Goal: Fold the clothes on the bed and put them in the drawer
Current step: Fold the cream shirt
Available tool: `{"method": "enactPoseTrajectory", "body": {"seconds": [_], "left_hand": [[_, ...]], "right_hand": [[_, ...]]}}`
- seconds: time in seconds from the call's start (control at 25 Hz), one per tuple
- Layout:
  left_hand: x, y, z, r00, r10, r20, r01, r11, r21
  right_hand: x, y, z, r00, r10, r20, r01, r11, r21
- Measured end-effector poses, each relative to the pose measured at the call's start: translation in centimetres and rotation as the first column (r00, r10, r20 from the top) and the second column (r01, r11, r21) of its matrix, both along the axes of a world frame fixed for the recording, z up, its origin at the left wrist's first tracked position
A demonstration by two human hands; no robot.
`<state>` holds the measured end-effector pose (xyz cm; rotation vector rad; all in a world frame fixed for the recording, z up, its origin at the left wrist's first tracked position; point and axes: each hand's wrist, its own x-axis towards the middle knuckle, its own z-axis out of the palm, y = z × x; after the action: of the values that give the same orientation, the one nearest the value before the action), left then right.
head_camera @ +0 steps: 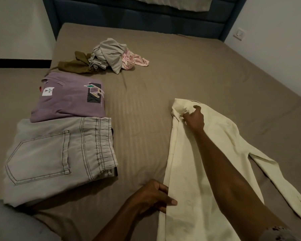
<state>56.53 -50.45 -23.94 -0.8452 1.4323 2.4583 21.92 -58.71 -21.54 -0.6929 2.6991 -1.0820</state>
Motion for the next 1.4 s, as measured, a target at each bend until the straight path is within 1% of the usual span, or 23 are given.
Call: {"method": "enactPoseTrajectory", "body": {"seconds": [0.08, 0.16, 0.24, 0.32, 0.4, 0.44, 0.48, 0.52, 0.56, 0.6, 0.64, 0.68, 0.76, 0.84, 0.92, 1.0, 1.04, 1.12, 1.16, 1.2, 1.28, 1.36, 1.4], "left_hand": [[0.1, 0.0, 0.2, 1.000, 0.003, -0.007, -0.003, 1.000, 0.004], [0.1, 0.1, 0.4, 1.000, 0.026, -0.012, -0.026, 1.000, 0.009], [0.1, 0.2, 0.4, 0.998, 0.059, -0.011, -0.059, 0.998, 0.025], [0.1, 0.2, 0.3, 0.997, 0.081, 0.002, -0.081, 0.995, 0.055], [-0.2, -0.1, 0.3, 0.996, 0.084, 0.024, -0.085, 0.993, 0.080], [-0.4, -0.1, 0.4, 0.996, 0.079, 0.037, -0.082, 0.993, 0.089], [-0.8, -0.2, 0.6, 0.996, 0.076, 0.050, -0.080, 0.993, 0.091], [-1.2, -0.3, 0.9, 0.995, 0.086, 0.057, -0.091, 0.992, 0.085], [-1.9, -0.4, 1.3, 0.990, 0.129, 0.055, -0.133, 0.988, 0.076], [-2.9, -0.8, 1.6, 0.978, 0.204, 0.040, -0.206, 0.977, 0.064], [-4.2, -1.3, 1.7, 0.960, 0.280, 0.027, -0.281, 0.960, 0.012], [-5.6, -2.1, 1.7, 0.940, 0.342, 0.015, -0.339, 0.936, -0.092], [-8.4, -4.2, 1.2, 0.920, 0.392, -0.012, -0.379, 0.882, -0.280], [-11.0, -6.2, 1.0, 0.922, 0.385, -0.034, -0.374, 0.867, -0.329], [-13.2, -7.8, 0.8, 0.935, 0.350, -0.051, -0.345, 0.870, -0.353], [-14.8, -8.7, 0.5, 0.953, 0.294, -0.066, -0.296, 0.871, -0.393], [-15.3, -8.9, 0.1, 0.955, 0.289, -0.069, -0.293, 0.879, -0.377], [-15.4, -9.2, -0.6, 0.940, 0.336, -0.054, -0.338, 0.901, -0.273], [-15.2, -9.3, -0.9, 0.934, 0.354, -0.049, -0.356, 0.908, -0.219], [-15.0, -9.5, -0.9, 0.936, 0.348, -0.049, -0.350, 0.918, -0.184], [-14.7, -10.1, -0.9, 0.953, 0.300, -0.052, -0.304, 0.940, -0.154], [-14.4, -10.4, -0.4, 0.962, 0.271, -0.041, -0.274, 0.951, -0.142], [-14.3, -10.4, -0.2, 0.964, 0.265, -0.035, -0.268, 0.953, -0.139]], "right_hand": [[0.5, -0.3, 0.3, 0.982, -0.074, -0.173, 0.090, 0.992, 0.087], [0.6, -0.2, 0.2, 0.972, -0.078, -0.220, 0.105, 0.988, 0.114], [-0.7, 0.0, 0.0, 0.968, -0.174, -0.180, 0.178, 0.984, 0.008], [-2.6, 0.4, 0.3, 0.968, -0.245, -0.046, 0.237, 0.962, -0.138], [-3.7, 0.6, 1.1, 0.973, -0.208, 0.096, 0.224, 0.954, -0.201], [-3.9, 0.5, 1.2, 0.981, -0.150, 0.123, 0.172, 0.965, -0.198], [-3.8, 0.2, 1.2, 0.990, -0.080, 0.117, 0.097, 0.983, -0.153], [-3.3, 0.1, 1.0, 0.997, -0.020, 0.073, 0.027, 0.995, -0.091], [-3.4, -0.2, 0.3, 1.000, 0.030, 0.003, -0.030, 0.999, -0.029], [-3.5, -0.5, -0.1, 0.998, 0.047, -0.049, -0.048, 0.999, -0.013], [-3.7, -0.8, -0.3, 0.998, 0.051, -0.039, -0.053, 0.997, -0.048], [-4.2, -1.2, -0.2, 0.999, 0.032, 0.005, -0.031, 0.993, -0.110], [-4.8, -2.1, 0.9, 0.996, 0.001, 0.094, 0.019, 0.977, -0.214], [-5.7, -3.1, 2.4, 0.983, 0.031, 0.179, 0.013, 0.971, -0.238], [-6.3, -3.6, 2.8, 0.971, 0.079, 0.227, -0.034, 0.980, -0.197], [-7.1, -3.8, 2.1, 0.981, 0.112, 0.161, -0.092, 0.988, -0.127], [-7.4, -4.0, 1.9, 0.990, 0.086, 0.110, -0.075, 0.992, -0.098], [-7.3, -4.4, 2.1, 1.000, -0.008, 0.029, 0.010, 0.998, -0.063], [-7.1, -4.4, 2.2, 0.998, -0.038, -0.040, 0.037, 0.999, -0.021], [-6.9, -4.6, 2.1, 0.992, -0.035, -0.123, 0.040, 0.999, 0.037], [-6.4, -4.7, 1.7, 0.978, 0.018, -0.207, 0.004, 0.994, 0.105], [-5.7, -4.5, 1.5, 0.968, 0.052, -0.247, -0.037, 0.997, 0.065], [-5.2, -4.4, 1.6, 0.959, 0.023, -0.282, -0.021, 1.000, 0.009]]}}
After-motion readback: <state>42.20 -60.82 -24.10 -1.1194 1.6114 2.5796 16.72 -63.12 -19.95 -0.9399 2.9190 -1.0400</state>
